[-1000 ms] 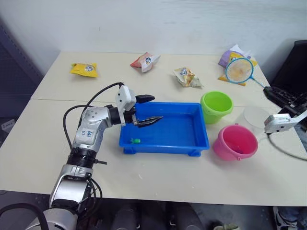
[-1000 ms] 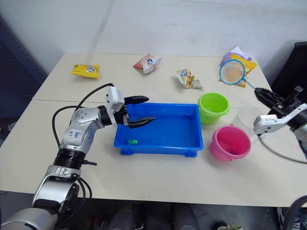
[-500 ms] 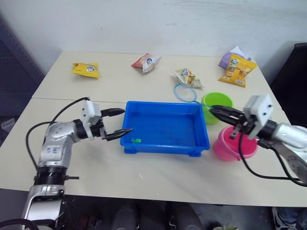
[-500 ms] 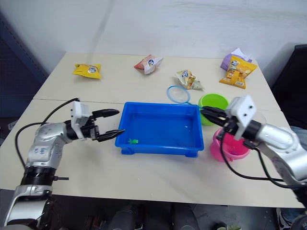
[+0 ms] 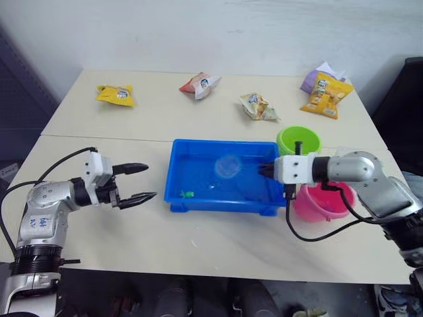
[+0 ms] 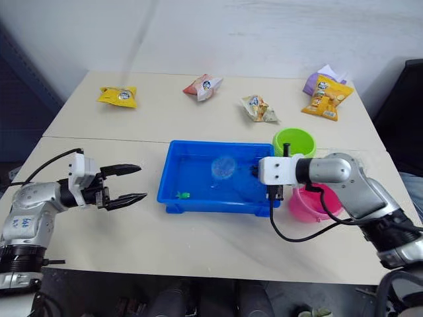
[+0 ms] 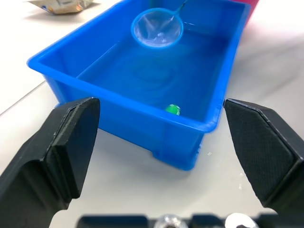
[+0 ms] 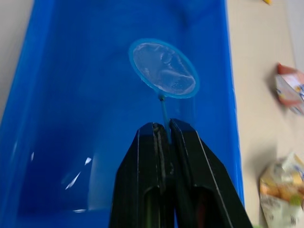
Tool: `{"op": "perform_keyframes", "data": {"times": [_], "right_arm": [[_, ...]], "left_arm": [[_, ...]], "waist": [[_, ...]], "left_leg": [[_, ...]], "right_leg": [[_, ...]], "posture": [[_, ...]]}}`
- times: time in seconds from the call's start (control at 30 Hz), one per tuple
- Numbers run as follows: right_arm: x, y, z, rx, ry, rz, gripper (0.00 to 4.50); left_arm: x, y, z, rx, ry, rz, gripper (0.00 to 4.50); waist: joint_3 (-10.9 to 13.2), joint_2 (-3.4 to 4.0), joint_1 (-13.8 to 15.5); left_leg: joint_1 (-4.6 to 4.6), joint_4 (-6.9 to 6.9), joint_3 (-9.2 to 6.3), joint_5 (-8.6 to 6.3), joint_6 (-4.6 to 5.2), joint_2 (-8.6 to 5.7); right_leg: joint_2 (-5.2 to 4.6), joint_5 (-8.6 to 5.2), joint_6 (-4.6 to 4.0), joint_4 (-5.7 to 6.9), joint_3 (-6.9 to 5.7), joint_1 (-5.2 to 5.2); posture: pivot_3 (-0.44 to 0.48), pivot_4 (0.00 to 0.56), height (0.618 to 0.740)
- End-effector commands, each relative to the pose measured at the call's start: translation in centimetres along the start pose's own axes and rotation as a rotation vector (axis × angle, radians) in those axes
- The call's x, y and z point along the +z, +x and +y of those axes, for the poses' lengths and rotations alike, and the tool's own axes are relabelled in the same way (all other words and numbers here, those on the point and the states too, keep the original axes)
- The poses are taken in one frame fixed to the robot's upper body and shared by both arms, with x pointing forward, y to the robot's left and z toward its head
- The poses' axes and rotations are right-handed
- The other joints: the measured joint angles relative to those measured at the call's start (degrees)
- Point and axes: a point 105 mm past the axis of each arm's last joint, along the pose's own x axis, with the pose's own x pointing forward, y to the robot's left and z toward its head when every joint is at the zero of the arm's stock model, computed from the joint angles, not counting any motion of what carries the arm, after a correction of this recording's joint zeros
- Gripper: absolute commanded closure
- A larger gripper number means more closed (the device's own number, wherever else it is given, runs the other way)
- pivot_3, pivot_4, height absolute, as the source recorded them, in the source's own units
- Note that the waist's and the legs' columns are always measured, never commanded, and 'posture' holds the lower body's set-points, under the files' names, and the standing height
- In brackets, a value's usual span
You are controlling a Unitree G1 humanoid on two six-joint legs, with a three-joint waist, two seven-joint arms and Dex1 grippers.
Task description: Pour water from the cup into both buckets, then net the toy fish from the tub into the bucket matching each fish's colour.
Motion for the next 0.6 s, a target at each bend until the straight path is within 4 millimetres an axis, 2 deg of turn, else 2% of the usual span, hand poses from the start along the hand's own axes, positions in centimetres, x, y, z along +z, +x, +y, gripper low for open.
{"op": "perform_keyframes", "data": {"times": [0.03,0.2,0.4,0.6], "right_arm": [[0.8,1.5,-0.3,0.088,-0.052,0.005,4.5],[0.5,3.5,-0.2,0.164,-0.09,0.059,4.5],[1.0,4.6,-0.1,0.236,-0.237,0.081,4.5],[3.7,5.6,0.8,0.254,-0.227,-0.069,4.5]], "left_arm": [[0.7,-0.6,-0.4,-0.028,0.058,0.013,0.04],[0.4,-0.4,-0.7,-0.036,0.058,0.006,0.04],[-0.1,-0.4,-1.1,-0.041,0.057,0.006,0.04],[-0.2,-0.4,-1.0,-0.025,0.076,0.003,0.04]], "waist": [[0.0,0.0,0.04],[0.0,0.0,0.33],[0.0,0.0,0.38],[0.0,0.0,0.16]], "left_leg": [[0.0,0.01,0.0,0.02,-0.02,0.01],[-0.03,0.01,-0.01,0.0,-0.01,0.0],[-0.1,0.01,-0.01,-0.01,-0.01,-0.02],[-0.08,0.01,0.0,-0.01,-0.02,-0.02]], "right_leg": [[0.0,-0.01,-0.02,0.06,-0.01,-0.03],[-0.03,-0.02,-0.03,0.08,-0.01,-0.07],[-0.06,-0.02,-0.03,0.08,-0.04,-0.11],[-0.05,-0.02,-0.03,0.09,-0.05,-0.12]], "posture": [[0.0,0.15,0.738],[0.0,0.15,0.738],[0.0,0.15,0.738],[0.0,0.15,0.738]]}}
